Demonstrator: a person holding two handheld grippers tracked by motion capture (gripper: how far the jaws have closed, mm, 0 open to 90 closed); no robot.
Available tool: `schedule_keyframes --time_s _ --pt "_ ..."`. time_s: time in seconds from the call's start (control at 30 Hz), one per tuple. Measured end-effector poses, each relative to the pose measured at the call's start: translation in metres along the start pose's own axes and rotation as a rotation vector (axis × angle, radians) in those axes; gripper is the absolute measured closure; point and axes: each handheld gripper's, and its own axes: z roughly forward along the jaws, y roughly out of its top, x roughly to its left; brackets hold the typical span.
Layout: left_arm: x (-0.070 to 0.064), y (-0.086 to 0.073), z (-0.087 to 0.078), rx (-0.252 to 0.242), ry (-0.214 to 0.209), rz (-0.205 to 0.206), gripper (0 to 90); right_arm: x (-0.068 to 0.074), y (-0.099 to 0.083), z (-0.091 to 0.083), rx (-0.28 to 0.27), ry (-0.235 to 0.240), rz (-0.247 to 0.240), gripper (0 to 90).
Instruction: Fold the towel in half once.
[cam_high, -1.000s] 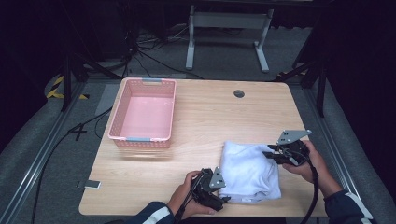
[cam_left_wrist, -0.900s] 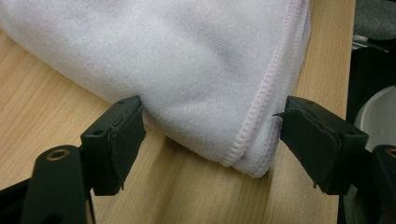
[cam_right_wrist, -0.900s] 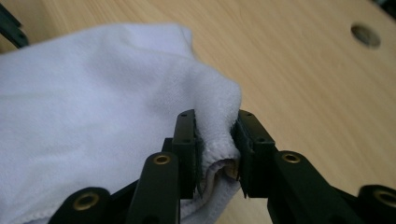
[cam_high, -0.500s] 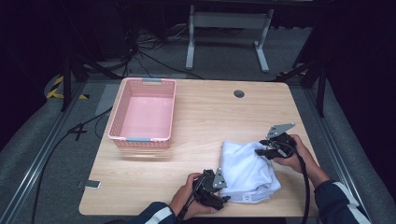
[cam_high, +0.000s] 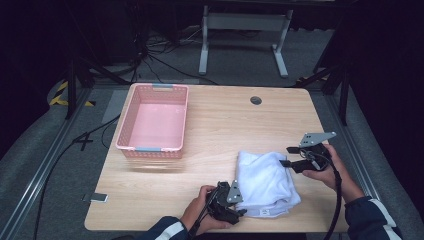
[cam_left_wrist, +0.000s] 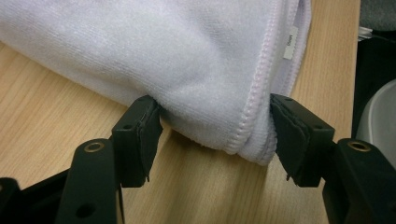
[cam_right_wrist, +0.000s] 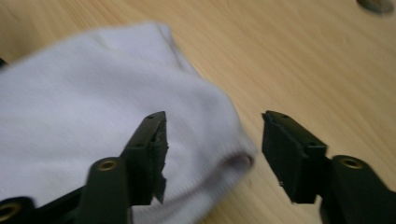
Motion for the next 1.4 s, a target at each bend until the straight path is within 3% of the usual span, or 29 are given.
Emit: schedule_keyframes --time_s 0.07,0.13,0.23,0.27,0.33,0.37,0.53,0.57,0.63,0.77,0.83,0.9,0.97,1.0,1.13,1.2,1.23,1.27,1.4 --pt "0.002 0.0 -0.001 0.003 -0.017 -0.008 40.9 0.006 0.01 0.004 -0.062 0.049 -0.029 49.7" --pt "0.004 0.0 -0.001 0.016 -0.016 -0.007 38.0 0.01 0.022 0.018 -0.056 0.076 -0.027 48.9" --pt "0.007 0.001 -0.001 0.011 -0.034 -0.002 35.5 0.012 0.039 0.044 -0.022 0.1 -0.042 51.0" --pt "0.007 0.001 -0.001 0.005 -0.036 -0.019 34.8 0.013 0.043 0.051 -0.01 0.12 -0.039 51.6" --pt "0.009 -0.001 -0.001 0.016 -0.042 -0.006 33.4 0.015 0.052 0.072 0.05 0.155 -0.054 52.4" --pt "0.008 -0.001 -0.001 0.01 -0.04 -0.014 32.3 0.016 0.054 0.089 0.111 0.193 -0.04 51.1" --pt "0.002 0.002 -0.002 0.004 -0.013 0.016 38.0 0.018 0.051 0.105 0.18 0.205 -0.044 55.0" --pt "0.002 0.002 -0.001 0.011 -0.006 0.019 38.6 0.017 0.05 0.105 0.184 0.207 -0.039 61.8" --pt "0.001 0.001 0.001 0.017 -0.002 0.01 39.6 0.019 0.051 0.101 0.16 0.207 -0.067 79.7" --pt "0.003 0.001 0.002 0.016 0.003 0.002 40.4 0.023 0.059 0.094 0.103 0.173 -0.142 83.3" --pt "0.004 0.0 0.003 0.014 -0.001 -0.008 39.9 0.025 0.066 0.094 0.055 0.168 -0.177 78.2" --pt "0.005 -0.001 0.004 0.019 0.003 -0.003 40.6 0.029 0.07 0.095 0.001 0.139 -0.22 66.1" --pt "0.006 -0.001 0.004 0.018 -0.004 -0.007 40.7 0.029 0.075 0.098 -0.021 0.097 -0.22 55.5" --pt "0.006 -0.002 0.003 0.023 -0.005 -0.022 40.1 0.029 0.076 0.098 -0.022 0.079 -0.213 56.1" --pt "0.006 -0.003 0.003 0.012 -0.004 -0.025 34.2 0.017 0.065 0.088 0.008 0.101 -0.127 48.7" --pt "0.007 -0.003 0.005 0.016 0.005 -0.036 28.9 0.008 0.052 0.078 0.057 0.068 -0.087 41.9" --pt "0.006 -0.003 0.005 0.019 -0.004 -0.044 28.3 0.003 0.046 0.074 0.065 0.054 -0.066 42.8" --pt "0.006 -0.002 0.006 0.016 -0.006 -0.04 28.3 -0.006 0.033 0.067 0.088 0.034 -0.008 38.6" --pt "0.004 -0.001 0.007 0.025 -0.001 -0.044 27.5 -0.015 0.015 0.065 0.136 0.001 0.045 34.1"
